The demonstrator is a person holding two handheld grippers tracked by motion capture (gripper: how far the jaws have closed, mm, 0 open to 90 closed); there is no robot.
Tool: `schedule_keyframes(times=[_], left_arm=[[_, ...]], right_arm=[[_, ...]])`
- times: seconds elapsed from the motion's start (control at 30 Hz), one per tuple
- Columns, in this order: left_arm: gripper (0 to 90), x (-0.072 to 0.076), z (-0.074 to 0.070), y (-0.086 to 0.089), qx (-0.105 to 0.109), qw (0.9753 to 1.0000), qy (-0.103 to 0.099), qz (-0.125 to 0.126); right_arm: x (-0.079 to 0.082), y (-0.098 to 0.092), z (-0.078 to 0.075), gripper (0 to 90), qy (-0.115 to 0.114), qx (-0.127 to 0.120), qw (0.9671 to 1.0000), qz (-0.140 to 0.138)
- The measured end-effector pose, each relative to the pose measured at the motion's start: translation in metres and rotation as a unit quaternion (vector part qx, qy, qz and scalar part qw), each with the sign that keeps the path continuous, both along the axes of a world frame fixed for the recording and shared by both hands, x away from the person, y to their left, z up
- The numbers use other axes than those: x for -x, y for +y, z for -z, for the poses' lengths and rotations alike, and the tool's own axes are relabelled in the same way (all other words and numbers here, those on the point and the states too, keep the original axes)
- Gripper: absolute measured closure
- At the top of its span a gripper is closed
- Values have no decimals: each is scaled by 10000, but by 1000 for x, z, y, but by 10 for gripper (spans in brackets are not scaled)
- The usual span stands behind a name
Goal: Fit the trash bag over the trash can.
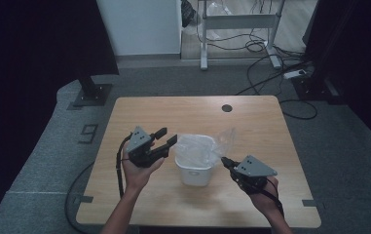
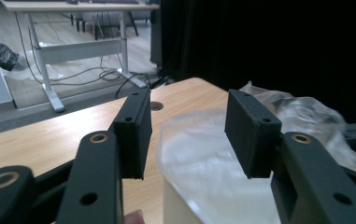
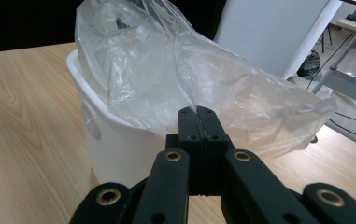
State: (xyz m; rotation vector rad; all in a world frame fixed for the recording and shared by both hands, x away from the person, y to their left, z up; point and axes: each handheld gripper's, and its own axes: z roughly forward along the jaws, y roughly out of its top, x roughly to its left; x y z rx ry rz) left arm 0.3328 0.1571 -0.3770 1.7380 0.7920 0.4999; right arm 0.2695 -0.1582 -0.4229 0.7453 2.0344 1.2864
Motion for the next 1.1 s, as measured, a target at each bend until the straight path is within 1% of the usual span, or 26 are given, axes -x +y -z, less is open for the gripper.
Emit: schedule_keyframes(times=[0.03,0.1,0.13,0.2,0.23,0.27,0.3,0.33,0.4,0.43,0.47,0.53,0.57,0.6,0.63,0.67,0.73,0.83,0.87,0.93,1.03,1.1], left_arm=[[465,-7,-1,-3,-68,9999,89,75],[454,-15,0,-8,-142,9997,116,129],[439,-20,1,-11,-185,9995,172,212],[421,-27,4,-13,-183,9988,310,337],[414,-31,6,-14,-199,9980,412,435],[394,-35,8,-14,-224,9968,567,515],[376,-38,11,-14,-242,9960,669,535],[386,-39,14,-14,-246,9954,734,568],[425,-40,19,-15,-248,9937,856,686],[478,-39,22,-15,-313,9934,843,708],[566,-37,23,-16,-365,9932,853,704],[726,-35,23,-17,-387,9922,929,741],[789,-34,23,-18,-410,9921,938,731],[845,-32,22,-19,-458,9927,902,657],[880,-30,22,-20,-537,9940,791,536],[895,-27,21,-20,-556,9953,672,418],[900,-22,19,-17,-486,9970,534,269],[900,-15,19,-12,-365,9986,386,72],[900,-13,19,-10,-334,9988,365,26],[900,-8,20,-6,-241,9989,395,-16],[900,-4,23,-2,-224,9988,424,-16],[900,-2,26,1,-168,9987,477,-19]], right_arm=[[0,0,0,892,-4,-1,10000,-8],[0,1,-1,892,-14,15,10000,-37],[0,1,-2,892,-19,22,10000,-51],[-1,0,-2,892,-20,0,10000,-49],[-1,0,-2,892,-17,-4,10000,-45],[-1,-1,-3,892,-13,-4,10000,-42],[-1,-1,-3,892,-10,-6,10000,-42],[-1,-1,-3,892,-8,-10,10000,-47],[-1,-2,-3,892,-1,-1,10000,-52],[-1,-2,-3,892,4,2,10000,-51],[-1,-1,-3,892,9,4,10000,-51],[-2,-1,-2,892,11,2,10000,-53],[-2,-1,-2,892,14,-17,10000,-55],[-2,0,-2,892,12,-27,10000,-57],[-2,0,-2,892,7,-27,10000,-56],[-1,0,-2,892,5,-22,10000,-52],[-1,-1,-2,891,11,-29,10000,-37],[-1,-5,0,891,64,-67,9999,56],[-1,-7,2,892,86,-81,9999,99],[-2,-10,4,891,133,-117,9997,162],[-4,-14,9,891,206,-170,9994,214],[-4,-16,11,891,255,-210,9992,230]])
